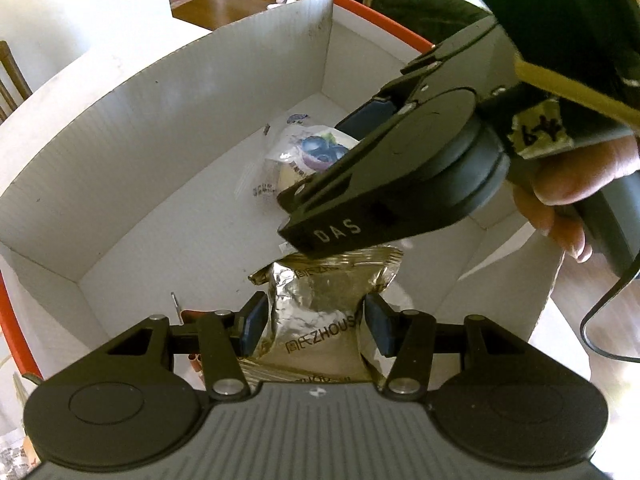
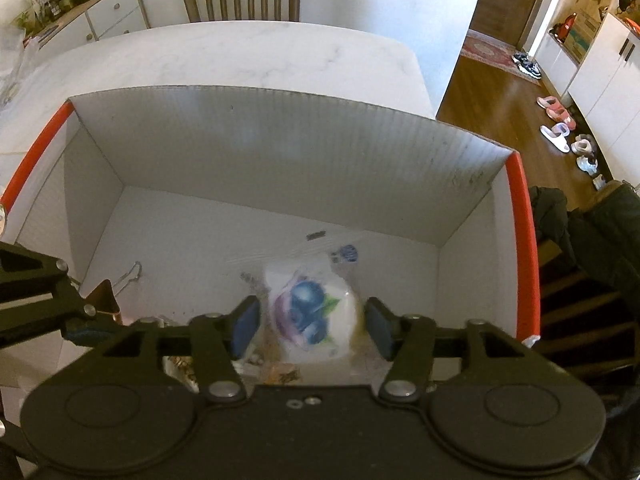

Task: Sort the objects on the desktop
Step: 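Lower the foil packet into the box and open the left tool while the right tool withdraws, then move both tools back from the box to the item pile, then grasp the black seaweed bag with the left tool while the right tool grasps the white tooth plush, then carry the seaweed bag and white plush in both tools over the red box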

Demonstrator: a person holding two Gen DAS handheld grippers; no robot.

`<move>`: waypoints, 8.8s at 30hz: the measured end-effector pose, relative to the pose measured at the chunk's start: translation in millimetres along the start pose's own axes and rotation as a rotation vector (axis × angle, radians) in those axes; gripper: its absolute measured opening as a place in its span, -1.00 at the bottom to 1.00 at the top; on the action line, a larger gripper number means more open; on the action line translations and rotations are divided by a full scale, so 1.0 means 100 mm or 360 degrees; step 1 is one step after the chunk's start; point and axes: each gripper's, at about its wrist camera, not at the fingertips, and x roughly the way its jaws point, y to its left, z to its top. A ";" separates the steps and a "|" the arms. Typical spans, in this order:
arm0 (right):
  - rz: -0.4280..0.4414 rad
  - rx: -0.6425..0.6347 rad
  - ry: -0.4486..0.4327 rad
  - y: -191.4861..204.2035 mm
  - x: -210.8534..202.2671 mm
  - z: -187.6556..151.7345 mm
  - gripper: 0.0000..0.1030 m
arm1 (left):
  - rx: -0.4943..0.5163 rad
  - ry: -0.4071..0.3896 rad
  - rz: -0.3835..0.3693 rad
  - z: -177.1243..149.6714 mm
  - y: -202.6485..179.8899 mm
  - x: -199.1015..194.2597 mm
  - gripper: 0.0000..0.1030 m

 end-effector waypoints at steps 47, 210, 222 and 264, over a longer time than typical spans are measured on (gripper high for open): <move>0.0163 0.0152 -0.0776 0.30 -1.67 -0.38 0.99 | -0.0143 -0.0690 -0.0009 -0.65 0.09 -1.04 0.99; 0.0169 0.0114 -0.0481 2.08 -1.49 -0.69 0.07 | -0.0472 -0.0758 0.0159 -2.67 1.35 -1.86 -0.18; 0.0132 0.0114 -0.0526 1.47 -1.64 -0.65 0.07 | -0.0408 -0.0800 0.0174 -2.13 1.04 -1.81 -0.18; 0.0080 0.0111 -0.0337 0.11 -1.00 -0.66 0.06 | -0.0184 -0.0433 0.0216 0.00 0.74 -0.44 -0.18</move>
